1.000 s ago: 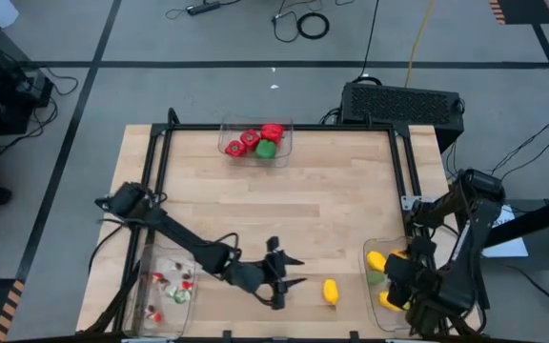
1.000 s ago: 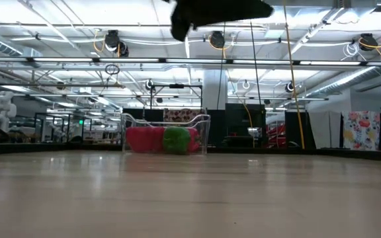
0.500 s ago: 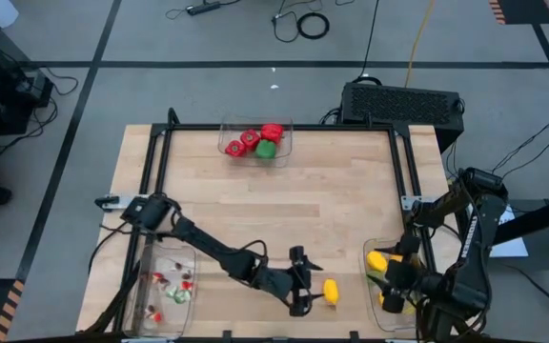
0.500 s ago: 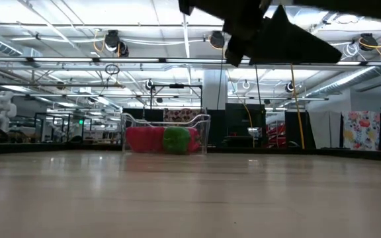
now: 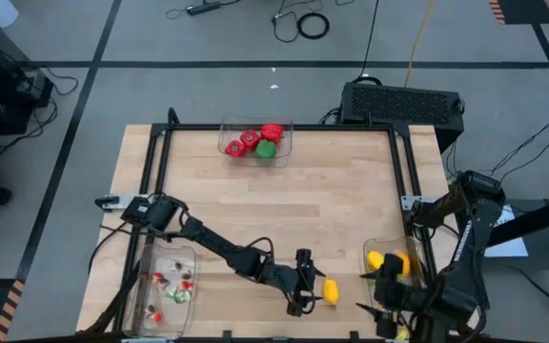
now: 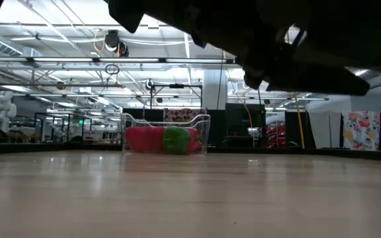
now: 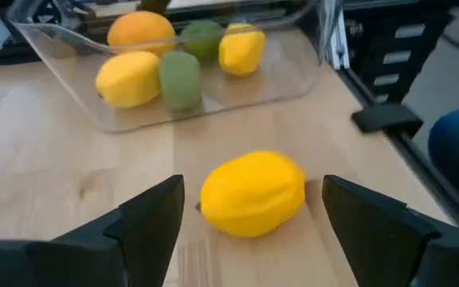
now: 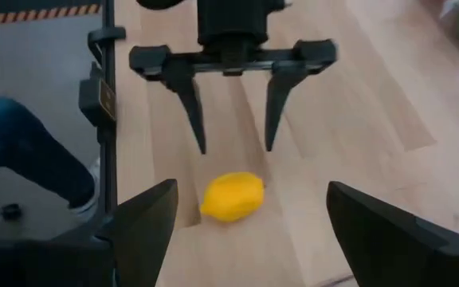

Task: Sort produce into baskets
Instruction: Put the yellow lemon into the bottom right transparent bin

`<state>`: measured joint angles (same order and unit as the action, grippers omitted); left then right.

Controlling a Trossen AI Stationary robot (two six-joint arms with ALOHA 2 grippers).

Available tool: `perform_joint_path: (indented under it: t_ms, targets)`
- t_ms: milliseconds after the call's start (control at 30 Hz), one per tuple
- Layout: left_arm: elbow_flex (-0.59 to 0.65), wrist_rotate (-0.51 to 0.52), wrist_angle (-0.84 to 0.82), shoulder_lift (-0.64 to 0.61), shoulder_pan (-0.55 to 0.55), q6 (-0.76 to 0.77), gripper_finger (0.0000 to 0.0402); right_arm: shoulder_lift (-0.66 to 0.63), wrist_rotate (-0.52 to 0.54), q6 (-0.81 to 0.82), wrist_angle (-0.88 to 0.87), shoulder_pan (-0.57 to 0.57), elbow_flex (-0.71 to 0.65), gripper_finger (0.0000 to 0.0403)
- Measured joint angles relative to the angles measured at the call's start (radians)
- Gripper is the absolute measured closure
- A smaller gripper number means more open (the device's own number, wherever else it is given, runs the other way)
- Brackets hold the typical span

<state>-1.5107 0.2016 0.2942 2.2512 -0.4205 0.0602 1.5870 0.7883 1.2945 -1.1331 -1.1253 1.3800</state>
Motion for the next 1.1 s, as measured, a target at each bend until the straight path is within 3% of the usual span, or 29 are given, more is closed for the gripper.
perform_joint_path:
  t_ms: [300, 633, 800, 967, 1100]
  targets:
    - [0.000, 0.029, 0.067, 0.071, 0.015, -0.072, 0.0107, 0.114, -0.123, -0.083, 0.092, 0.068, -0.001, 0.0090]
    - [0.001, 0.356, 0.033, 0.080, 0.013, -0.096, 0.0107, 0.124, -0.132, -0.091, 0.094, 0.092, -0.001, 0.0090]
    - [0.001, 0.341, -0.118, 0.023, 0.006, -0.082, 0.0107, 0.158, -0.185, -0.199, 0.094, 0.098, -0.001, 0.0090]
    - [0.001, 0.213, -0.324, -0.085, -0.029, -0.039, 0.0107, 0.234, -0.321, -0.387, 0.151, 0.194, -0.001, 0.0090]
    - [0.001, 0.187, -0.451, -0.165, -0.067, -0.010, 0.0107, 0.286, -0.347, -0.382, 0.189, 0.262, -0.001, 0.0090]
